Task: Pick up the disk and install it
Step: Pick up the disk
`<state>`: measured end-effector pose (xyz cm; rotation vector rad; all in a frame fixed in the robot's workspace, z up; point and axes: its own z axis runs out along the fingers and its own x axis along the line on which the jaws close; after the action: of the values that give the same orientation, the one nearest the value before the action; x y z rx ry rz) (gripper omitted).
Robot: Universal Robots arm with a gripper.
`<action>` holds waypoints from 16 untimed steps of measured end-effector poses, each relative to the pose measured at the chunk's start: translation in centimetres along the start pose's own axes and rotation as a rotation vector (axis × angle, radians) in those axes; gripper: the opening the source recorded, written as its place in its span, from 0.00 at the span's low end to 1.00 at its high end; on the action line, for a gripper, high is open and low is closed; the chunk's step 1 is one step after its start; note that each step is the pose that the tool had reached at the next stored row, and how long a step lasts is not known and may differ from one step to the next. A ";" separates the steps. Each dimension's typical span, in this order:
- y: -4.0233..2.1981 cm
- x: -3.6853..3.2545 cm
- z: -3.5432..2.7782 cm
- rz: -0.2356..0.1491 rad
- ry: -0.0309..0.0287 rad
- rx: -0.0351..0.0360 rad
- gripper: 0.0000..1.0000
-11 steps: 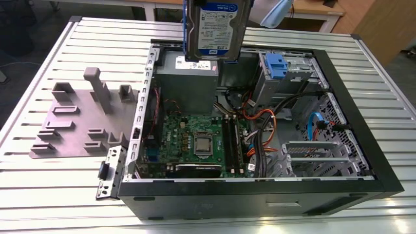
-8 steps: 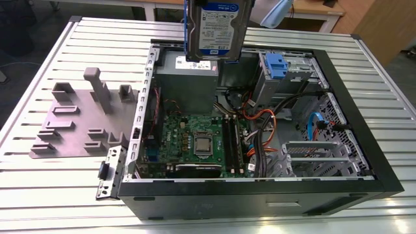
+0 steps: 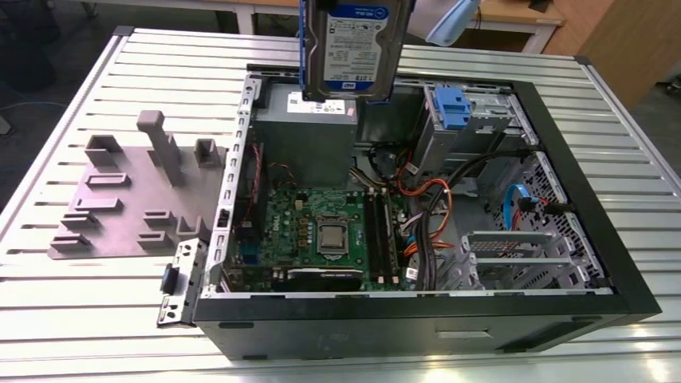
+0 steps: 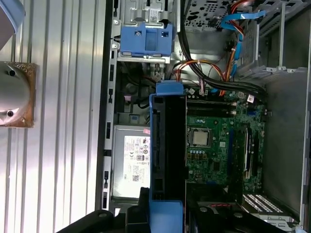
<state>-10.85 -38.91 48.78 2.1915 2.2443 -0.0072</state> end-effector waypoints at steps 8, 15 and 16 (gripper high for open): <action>0.01 -0.06 0.00 0.000 -0.0021 0.0000 0.36; -0.01 -1.03 0.01 0.000 -0.0021 0.0000 0.36; -0.02 -1.20 0.01 0.000 -0.0022 0.0001 0.36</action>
<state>-10.84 -40.11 48.78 2.1903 2.2433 -0.0097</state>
